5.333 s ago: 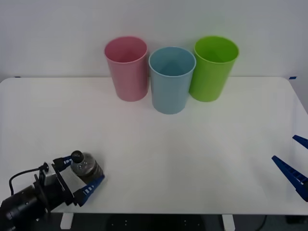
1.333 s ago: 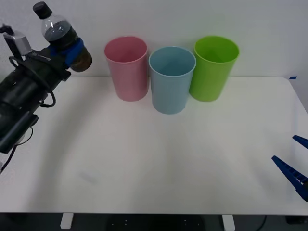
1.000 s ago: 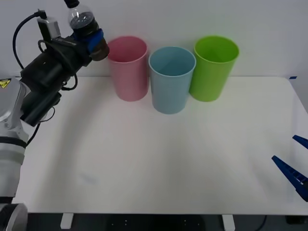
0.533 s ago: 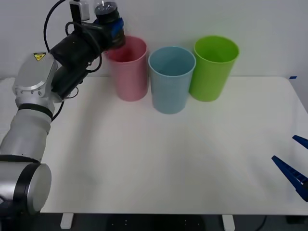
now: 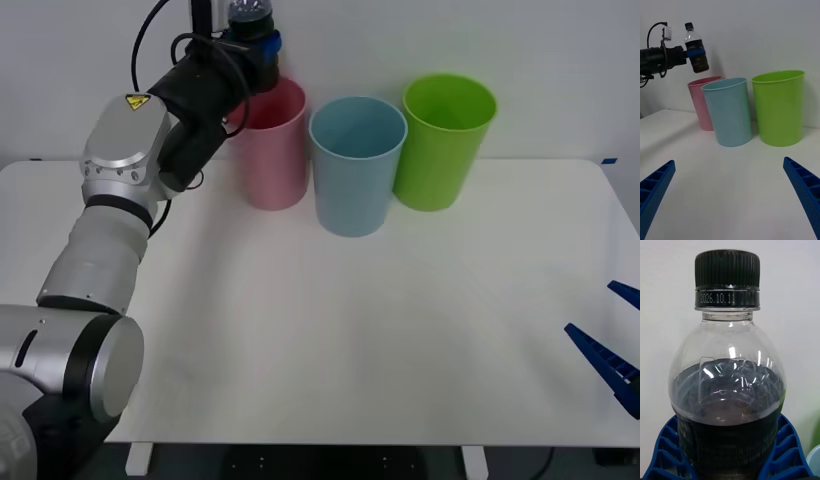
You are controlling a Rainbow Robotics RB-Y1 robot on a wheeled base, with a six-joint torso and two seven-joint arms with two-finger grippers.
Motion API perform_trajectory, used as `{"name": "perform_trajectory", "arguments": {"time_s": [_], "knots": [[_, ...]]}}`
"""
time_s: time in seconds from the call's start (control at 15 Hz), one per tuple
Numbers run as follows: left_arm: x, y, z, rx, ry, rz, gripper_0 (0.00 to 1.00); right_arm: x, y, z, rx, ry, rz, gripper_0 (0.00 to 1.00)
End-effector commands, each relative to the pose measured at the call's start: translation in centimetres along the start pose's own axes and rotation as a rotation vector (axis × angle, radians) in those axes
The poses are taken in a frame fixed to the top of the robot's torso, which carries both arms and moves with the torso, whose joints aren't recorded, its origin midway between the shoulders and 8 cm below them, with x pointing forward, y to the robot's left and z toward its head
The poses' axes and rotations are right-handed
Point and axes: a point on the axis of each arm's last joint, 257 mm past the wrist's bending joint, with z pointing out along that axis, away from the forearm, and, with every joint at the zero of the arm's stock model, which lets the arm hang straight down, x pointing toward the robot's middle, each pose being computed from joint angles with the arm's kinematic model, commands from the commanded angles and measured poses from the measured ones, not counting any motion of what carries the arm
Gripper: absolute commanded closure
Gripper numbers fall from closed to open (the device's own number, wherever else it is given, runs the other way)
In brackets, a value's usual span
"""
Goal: Grasp the object on the table and drop it into the matching bin: aluminum can to the light blue bin, PET bottle to the pink bin.
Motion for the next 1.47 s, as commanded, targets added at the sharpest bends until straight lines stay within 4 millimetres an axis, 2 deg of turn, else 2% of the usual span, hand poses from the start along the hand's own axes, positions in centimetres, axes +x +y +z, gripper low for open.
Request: {"name": "perform_trajectory", "arguments": {"time_s": [0.07,0.2,0.27,0.33,0.4,0.47,0.73,0.93,1.27,1.47], "knots": [[0.1,-0.3,0.1,0.004,0.002,0.007,1.00,0.0,0.0,0.0,0.000,0.000,0.000,0.00],[0.0,-0.5,0.1,0.007,0.001,0.010,1.00,0.0,0.0,0.0,0.000,0.000,0.000,0.00],[0.0,-0.4,0.1,0.005,0.000,0.012,0.95,0.0,0.0,0.0,0.000,0.000,0.000,0.00],[0.1,-0.4,0.1,0.007,0.000,0.010,0.78,0.0,0.0,0.0,0.000,0.000,0.000,0.00],[0.0,-0.5,0.1,0.009,-0.002,0.009,0.24,0.0,0.0,0.0,0.000,0.000,0.000,0.00],[0.0,-0.5,0.1,0.008,-0.003,0.003,0.00,0.0,0.0,0.0,0.000,0.000,0.000,0.00],[-0.1,-0.7,0.1,0.018,-0.007,-0.018,0.00,0.0,0.0,0.0,0.000,0.000,0.000,0.00],[0.6,-1.1,-0.5,0.048,-0.006,-0.058,0.00,0.0,0.0,0.0,0.000,0.000,0.000,0.00],[0.7,-0.5,-3.2,0.097,-0.050,-0.131,0.00,0.0,0.0,0.0,0.000,0.000,0.000,0.00],[1.1,0.3,-5.6,0.116,-0.068,-0.154,0.00,0.0,0.0,0.0,0.000,0.000,0.000,0.00]]}}
